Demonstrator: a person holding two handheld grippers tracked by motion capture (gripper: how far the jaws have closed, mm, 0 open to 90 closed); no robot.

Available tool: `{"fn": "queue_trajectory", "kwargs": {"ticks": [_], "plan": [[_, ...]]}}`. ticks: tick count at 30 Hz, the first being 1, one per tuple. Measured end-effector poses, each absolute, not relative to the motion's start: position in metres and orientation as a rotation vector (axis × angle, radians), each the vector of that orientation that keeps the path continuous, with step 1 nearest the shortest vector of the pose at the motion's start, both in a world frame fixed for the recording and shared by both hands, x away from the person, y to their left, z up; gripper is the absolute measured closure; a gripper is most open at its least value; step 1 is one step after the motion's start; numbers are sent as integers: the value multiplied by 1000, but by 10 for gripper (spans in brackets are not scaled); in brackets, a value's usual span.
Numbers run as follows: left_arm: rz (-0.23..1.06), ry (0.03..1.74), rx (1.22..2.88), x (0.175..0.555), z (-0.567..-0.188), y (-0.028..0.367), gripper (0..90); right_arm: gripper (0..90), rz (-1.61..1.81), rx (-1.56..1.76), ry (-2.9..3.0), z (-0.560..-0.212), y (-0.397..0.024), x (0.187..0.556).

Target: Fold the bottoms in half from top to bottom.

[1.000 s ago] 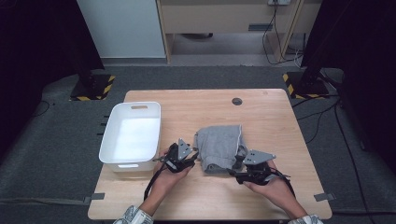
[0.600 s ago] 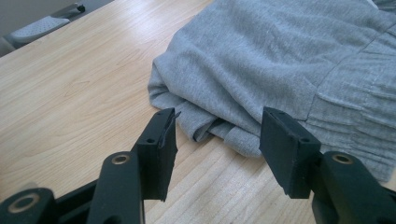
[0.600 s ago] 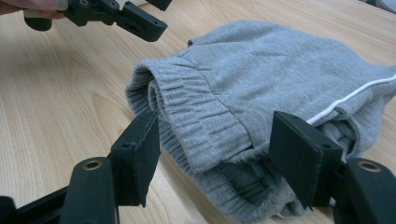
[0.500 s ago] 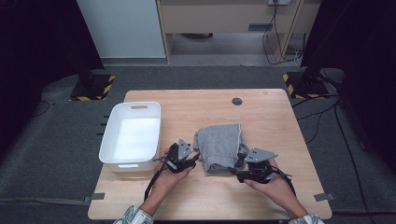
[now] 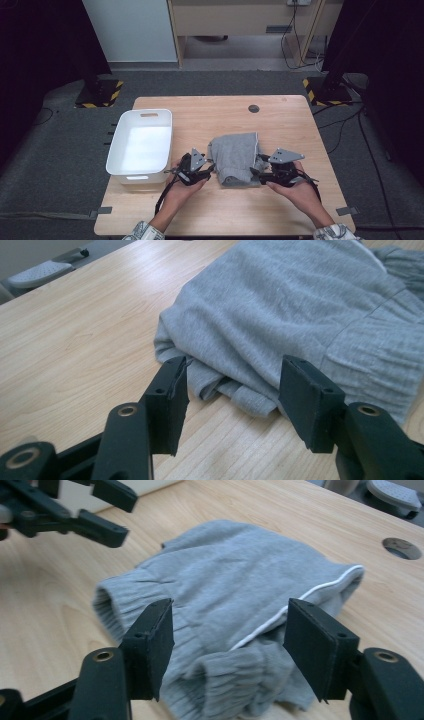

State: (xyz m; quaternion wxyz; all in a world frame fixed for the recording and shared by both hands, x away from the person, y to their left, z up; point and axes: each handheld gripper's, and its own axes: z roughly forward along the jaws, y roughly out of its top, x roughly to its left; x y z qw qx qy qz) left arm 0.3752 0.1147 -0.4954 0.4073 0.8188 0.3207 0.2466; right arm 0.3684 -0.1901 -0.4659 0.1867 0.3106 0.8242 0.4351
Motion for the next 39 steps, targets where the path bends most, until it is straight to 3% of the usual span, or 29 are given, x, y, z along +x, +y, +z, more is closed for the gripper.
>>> {"fn": "queue_trajectory", "kwargs": {"ticks": [18, 26, 39], "plan": [[588, 806, 2051, 373, -493, 108, 438, 506, 1040, 948, 2332, -463, -185, 413], [575, 799, 2043, 373, -492, 102, 438, 608, 1015, 1002, 2300, -464, -185, 428], [553, 798, 2043, 377, -493, 97, 437, 661, 984, 1014, 2292, -460, -177, 445]]}}
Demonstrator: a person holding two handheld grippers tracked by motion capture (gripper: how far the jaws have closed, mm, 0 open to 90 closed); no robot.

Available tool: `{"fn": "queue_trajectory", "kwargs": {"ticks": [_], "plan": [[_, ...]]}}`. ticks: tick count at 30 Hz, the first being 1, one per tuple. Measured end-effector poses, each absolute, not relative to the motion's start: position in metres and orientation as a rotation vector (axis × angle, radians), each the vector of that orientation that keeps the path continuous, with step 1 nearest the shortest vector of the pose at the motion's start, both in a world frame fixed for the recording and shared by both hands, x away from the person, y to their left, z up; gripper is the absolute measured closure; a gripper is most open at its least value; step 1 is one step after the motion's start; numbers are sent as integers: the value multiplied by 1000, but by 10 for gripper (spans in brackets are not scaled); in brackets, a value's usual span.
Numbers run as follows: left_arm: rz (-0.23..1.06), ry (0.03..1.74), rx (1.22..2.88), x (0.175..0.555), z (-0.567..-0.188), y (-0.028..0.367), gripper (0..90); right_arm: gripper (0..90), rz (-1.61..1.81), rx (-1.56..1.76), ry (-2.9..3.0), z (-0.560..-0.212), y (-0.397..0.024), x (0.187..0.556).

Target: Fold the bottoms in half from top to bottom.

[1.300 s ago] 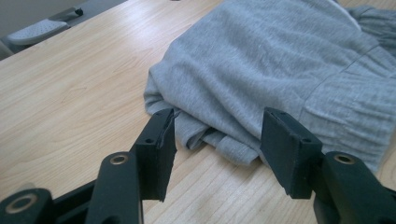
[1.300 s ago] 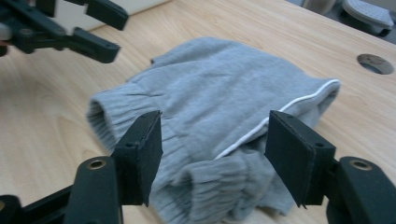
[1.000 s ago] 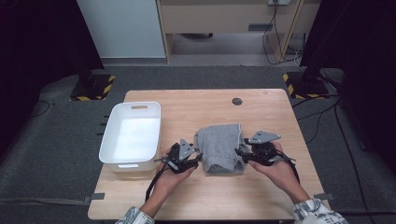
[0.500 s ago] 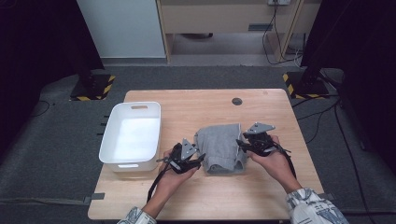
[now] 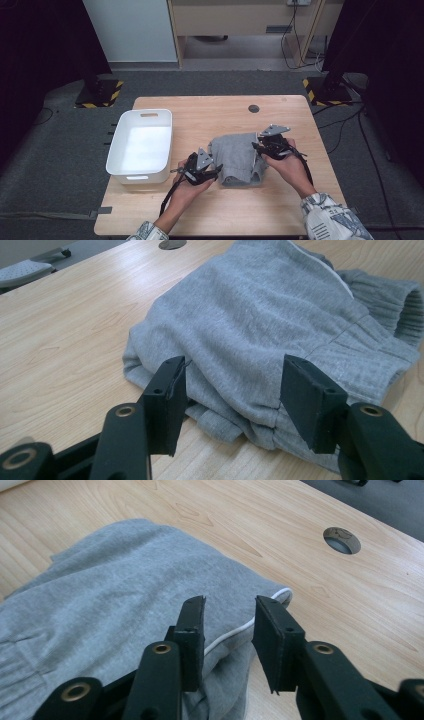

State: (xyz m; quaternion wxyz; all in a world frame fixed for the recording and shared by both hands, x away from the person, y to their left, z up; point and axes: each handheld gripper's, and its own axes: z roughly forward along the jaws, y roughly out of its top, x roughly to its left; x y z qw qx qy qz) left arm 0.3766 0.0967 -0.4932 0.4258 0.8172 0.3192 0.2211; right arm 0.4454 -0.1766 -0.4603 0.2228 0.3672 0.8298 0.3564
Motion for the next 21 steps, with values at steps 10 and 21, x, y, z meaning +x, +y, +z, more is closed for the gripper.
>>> {"fn": "queue_trajectory", "kwargs": {"ticks": [10, 21], "plan": [[535, 801, 2037, 378, -493, 93, 437, 699, 971, 1055, 2286, -461, -175, 461], [529, 791, 2035, 377, -492, 90, 433, 553, 959, 1092, 2258, -460, -173, 471]]}}
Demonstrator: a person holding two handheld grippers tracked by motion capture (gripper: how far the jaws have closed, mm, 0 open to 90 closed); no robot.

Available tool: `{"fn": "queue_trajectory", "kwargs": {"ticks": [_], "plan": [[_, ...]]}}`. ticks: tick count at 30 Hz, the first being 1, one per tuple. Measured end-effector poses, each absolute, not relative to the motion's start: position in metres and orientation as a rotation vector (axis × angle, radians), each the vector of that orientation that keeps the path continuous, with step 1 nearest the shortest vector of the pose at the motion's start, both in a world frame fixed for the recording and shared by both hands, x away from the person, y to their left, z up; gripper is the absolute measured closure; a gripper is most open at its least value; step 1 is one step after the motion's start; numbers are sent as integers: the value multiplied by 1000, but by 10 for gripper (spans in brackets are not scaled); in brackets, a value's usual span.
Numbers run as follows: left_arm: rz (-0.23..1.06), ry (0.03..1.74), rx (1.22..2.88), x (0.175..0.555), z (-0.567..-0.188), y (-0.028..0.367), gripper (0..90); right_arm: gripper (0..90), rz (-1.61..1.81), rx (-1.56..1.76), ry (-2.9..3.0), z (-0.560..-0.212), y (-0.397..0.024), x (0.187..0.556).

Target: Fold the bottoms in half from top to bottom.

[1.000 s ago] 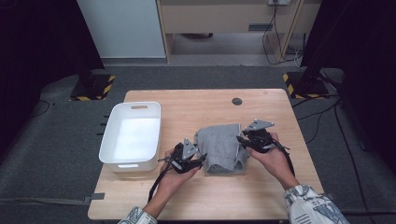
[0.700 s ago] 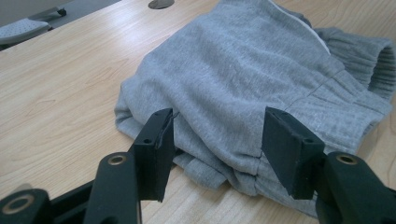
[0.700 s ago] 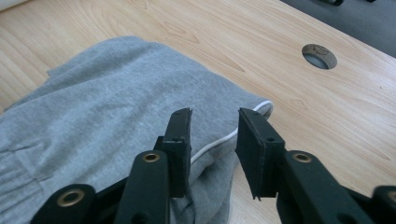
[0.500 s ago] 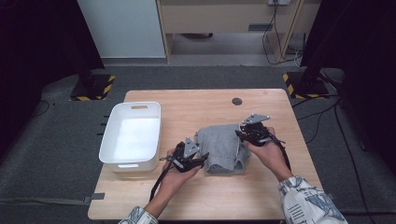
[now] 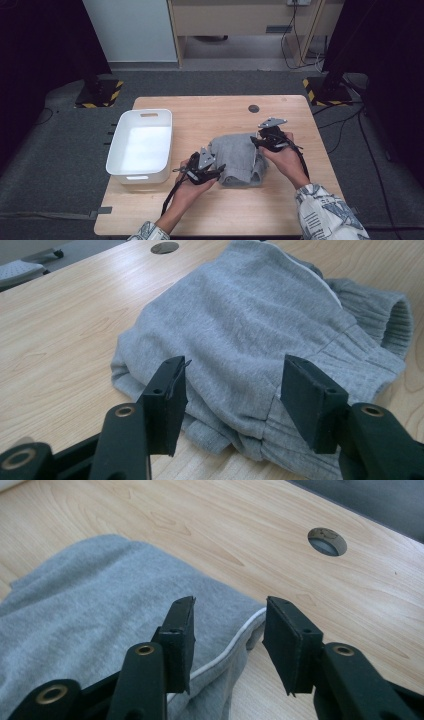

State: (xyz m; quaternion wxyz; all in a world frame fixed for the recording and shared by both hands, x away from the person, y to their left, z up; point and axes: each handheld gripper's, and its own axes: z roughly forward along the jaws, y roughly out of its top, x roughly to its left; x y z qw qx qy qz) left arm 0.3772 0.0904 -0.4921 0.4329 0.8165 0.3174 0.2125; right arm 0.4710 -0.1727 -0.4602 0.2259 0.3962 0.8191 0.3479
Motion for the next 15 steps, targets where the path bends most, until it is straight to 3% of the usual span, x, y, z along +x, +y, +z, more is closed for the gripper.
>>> {"fn": "queue_trajectory", "kwargs": {"ticks": [15], "plan": [[510, 780, 2034, 376, -492, 85, 421, 556, 937, 1162, 2298, -473, -174, 481]]}}
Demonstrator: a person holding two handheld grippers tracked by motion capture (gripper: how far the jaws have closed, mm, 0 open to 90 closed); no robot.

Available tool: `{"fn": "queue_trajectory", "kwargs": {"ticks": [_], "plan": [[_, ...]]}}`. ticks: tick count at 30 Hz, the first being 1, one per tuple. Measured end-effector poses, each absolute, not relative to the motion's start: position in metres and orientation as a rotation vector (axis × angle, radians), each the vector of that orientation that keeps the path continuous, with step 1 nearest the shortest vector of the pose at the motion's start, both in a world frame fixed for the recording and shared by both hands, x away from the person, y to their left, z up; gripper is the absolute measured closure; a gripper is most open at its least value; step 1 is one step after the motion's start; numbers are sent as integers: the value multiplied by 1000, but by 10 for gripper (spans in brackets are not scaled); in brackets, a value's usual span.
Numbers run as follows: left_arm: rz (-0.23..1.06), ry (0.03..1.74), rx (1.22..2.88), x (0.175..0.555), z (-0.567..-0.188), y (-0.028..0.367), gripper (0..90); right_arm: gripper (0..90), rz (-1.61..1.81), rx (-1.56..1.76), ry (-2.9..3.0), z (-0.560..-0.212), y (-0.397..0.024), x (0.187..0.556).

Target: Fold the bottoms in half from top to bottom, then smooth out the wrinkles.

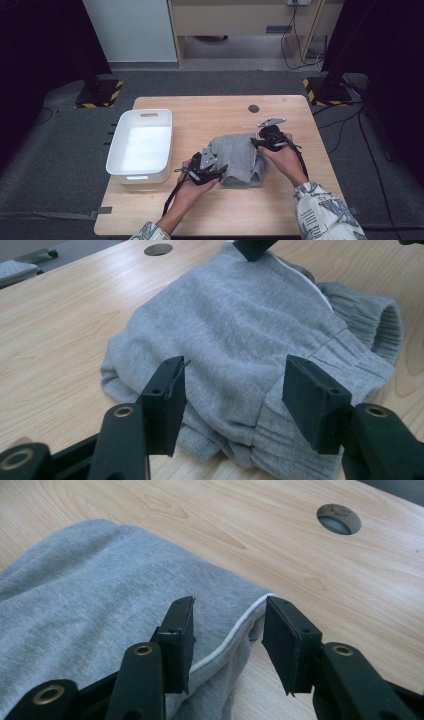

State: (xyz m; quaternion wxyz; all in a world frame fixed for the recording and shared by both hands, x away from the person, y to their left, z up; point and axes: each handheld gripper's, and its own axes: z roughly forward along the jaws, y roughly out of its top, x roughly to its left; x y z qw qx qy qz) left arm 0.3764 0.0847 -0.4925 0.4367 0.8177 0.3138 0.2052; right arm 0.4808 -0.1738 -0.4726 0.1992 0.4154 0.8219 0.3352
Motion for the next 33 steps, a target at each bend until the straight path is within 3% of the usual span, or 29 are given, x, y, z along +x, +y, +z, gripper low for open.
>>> {"fn": "queue_trajectory", "kwargs": {"ticks": [6, 10, 12, 15, 33], "plan": [[499, 759, 2076, 375, -499, 80, 414, 557, 918, 1169, 2350, -478, -170, 481], [491, 752, 2096, 375, -503, 79, 412, 653, 931, 1155, 2364, -479, -170, 480], [493, 747, 2101, 375, -503, 79, 411, 778, 928, 1149, 2369, -480, -171, 479], [491, 745, 2107, 375, -504, 78, 410, 835, 930, 1144, 2367, -480, -174, 478], [480, 750, 2168, 375, -517, 71, 410, 852, 883, 1120, 2359, -484, -196, 476]]}}
